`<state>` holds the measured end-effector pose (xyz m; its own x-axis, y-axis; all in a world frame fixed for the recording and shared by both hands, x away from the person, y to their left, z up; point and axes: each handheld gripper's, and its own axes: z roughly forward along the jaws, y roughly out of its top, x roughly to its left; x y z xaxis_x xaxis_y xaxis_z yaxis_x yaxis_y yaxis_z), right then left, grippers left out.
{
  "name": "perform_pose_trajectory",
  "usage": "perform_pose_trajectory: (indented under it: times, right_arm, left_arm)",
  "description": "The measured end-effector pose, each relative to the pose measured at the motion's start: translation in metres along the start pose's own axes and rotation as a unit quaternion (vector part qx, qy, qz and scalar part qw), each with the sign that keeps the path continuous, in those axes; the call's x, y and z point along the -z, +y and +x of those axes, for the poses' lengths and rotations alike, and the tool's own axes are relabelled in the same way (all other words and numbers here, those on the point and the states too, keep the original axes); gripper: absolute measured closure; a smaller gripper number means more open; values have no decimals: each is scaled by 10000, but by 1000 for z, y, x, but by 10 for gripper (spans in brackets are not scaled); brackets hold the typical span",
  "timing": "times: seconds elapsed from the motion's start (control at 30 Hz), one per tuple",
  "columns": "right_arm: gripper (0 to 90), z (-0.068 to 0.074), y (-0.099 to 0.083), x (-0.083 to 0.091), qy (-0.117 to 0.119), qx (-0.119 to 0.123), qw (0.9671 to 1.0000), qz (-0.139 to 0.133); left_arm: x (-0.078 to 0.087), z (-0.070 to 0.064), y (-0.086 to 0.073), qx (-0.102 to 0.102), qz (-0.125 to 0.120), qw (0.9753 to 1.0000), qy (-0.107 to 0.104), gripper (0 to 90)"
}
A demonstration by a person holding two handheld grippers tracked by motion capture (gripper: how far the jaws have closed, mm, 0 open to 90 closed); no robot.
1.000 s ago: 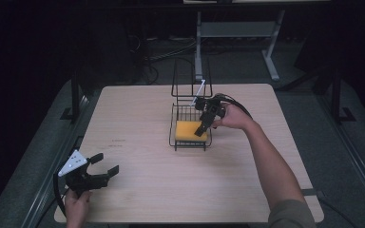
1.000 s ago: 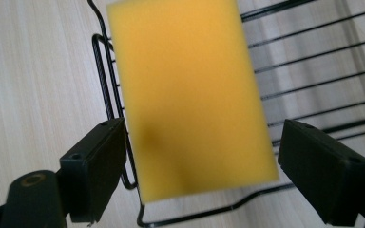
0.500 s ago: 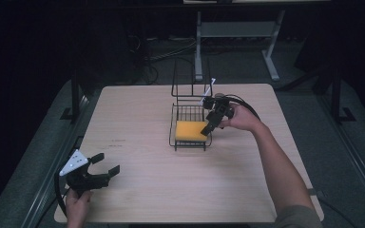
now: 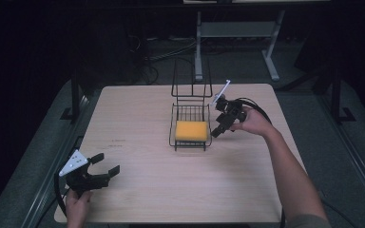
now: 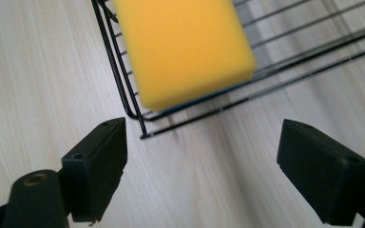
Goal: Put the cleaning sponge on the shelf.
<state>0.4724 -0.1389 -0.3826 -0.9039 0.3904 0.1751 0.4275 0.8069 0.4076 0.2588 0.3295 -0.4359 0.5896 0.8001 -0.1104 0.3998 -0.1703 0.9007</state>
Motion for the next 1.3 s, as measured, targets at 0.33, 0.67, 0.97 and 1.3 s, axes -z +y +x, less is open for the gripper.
perform_pose_trajectory:
  times: [0.33, 0.67, 0.97, 1.3]
  right_arm:
    - [169, 8, -23, 8, -89, -5, 10000, 25]
    - [169, 17, -37, 12, -137, -45, 9999, 21]
    - [168, 26, -48, 10, -132, -12, 9999, -10]
    - [169, 33, -60, 10, -117, -82, 9999, -25]
  left_arm:
    - [-1, -2, 1, -63, 18, 10000, -26, 134]
    - [-1, -2, 1, -41, 18, 10000, -22, 134]
    - [-1, -3, 1, -48, 26, 10000, -33, 134]
    - [-1, -3, 1, -83, 33, 10000, -35, 134]
